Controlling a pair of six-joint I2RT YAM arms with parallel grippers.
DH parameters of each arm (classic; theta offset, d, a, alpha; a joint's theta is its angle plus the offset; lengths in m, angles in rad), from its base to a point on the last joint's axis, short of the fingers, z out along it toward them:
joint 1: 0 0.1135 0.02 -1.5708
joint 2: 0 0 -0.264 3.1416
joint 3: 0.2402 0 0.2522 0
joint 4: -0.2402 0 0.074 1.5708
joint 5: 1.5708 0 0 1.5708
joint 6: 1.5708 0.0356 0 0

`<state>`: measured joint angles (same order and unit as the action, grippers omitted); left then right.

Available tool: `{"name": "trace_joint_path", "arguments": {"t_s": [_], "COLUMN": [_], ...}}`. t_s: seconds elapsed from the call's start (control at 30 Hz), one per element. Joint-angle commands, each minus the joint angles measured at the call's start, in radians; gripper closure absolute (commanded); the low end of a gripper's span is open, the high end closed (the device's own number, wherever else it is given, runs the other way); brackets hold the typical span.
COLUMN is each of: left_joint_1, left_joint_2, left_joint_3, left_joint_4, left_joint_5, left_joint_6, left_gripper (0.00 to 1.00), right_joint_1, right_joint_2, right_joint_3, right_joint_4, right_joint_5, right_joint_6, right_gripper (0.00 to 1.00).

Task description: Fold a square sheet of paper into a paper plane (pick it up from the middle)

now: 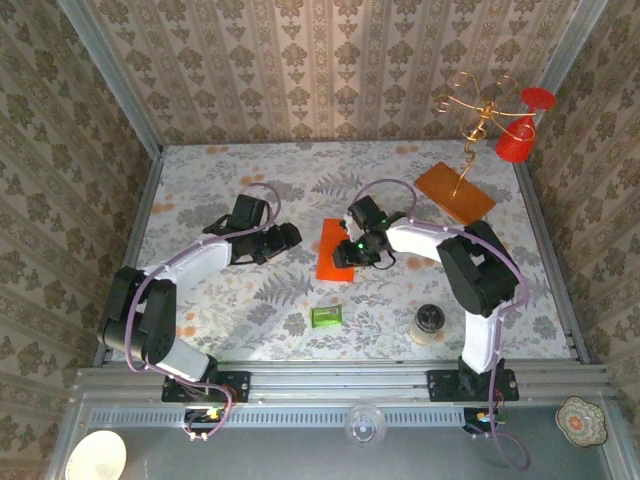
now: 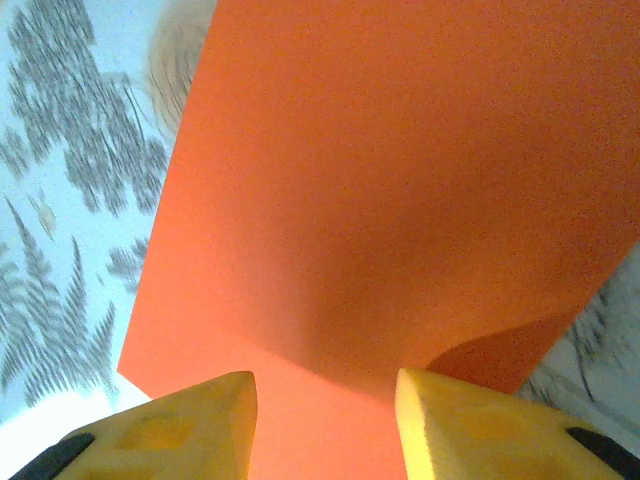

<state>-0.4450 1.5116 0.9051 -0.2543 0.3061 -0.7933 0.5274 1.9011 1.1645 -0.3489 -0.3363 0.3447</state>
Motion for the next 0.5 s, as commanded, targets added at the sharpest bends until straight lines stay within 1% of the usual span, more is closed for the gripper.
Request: {"name": "trace_joint_path", "arguments": {"t_s": [0.0,0.07,0.1,0.2,0.23,0.33,0.47], "left_joint_1": [-0.039,-0.052,-0.059,-0.080,-0.088,-0.106,-0.130], "left_joint_2": [0.028,0.044,0.048,0.050,0.050,0.057,0.076], "left_joint_3": [0.035,0.032,0.026,0.007,0.000,-0.015,-0.028], "left_joint_4": [0.008,0.029,0.041,0.058,0.064,0.067,0.075], "left_joint_5": [0.047,0.077,0.089,0.104,0.110,0.135,0.166], "left_joint_6": [0.003,-0.012,-0.020,-0.045,-0.054,-0.067,-0.078], "left_gripper": [0.26,0.27,0.27,0.28,0.29,0.31,0.36], "right_joint_1": [-0.012,-0.013,-0.015,-0.025,-0.033,-0.053,-0.072], "right_joint_2": [-0.075,-0.119,-0.145,-0.191,-0.196,-0.204,-0.190], "right_joint_3": [-0.023,-0.041,-0.059,-0.114,-0.130,-0.177,-0.178], "right_joint_4": [-0.028,0.043,0.090,0.178,0.197,0.261,0.246], "right_joint_5": [-0.013,-0.039,-0.029,0.058,0.063,0.035,0.018], "right_joint_6": [-0.063,0.006,0.065,0.245,0.292,0.368,0.384], "right_gripper": [0.56,0.56,0.56,0.56,0.57,0.59,0.62]}}
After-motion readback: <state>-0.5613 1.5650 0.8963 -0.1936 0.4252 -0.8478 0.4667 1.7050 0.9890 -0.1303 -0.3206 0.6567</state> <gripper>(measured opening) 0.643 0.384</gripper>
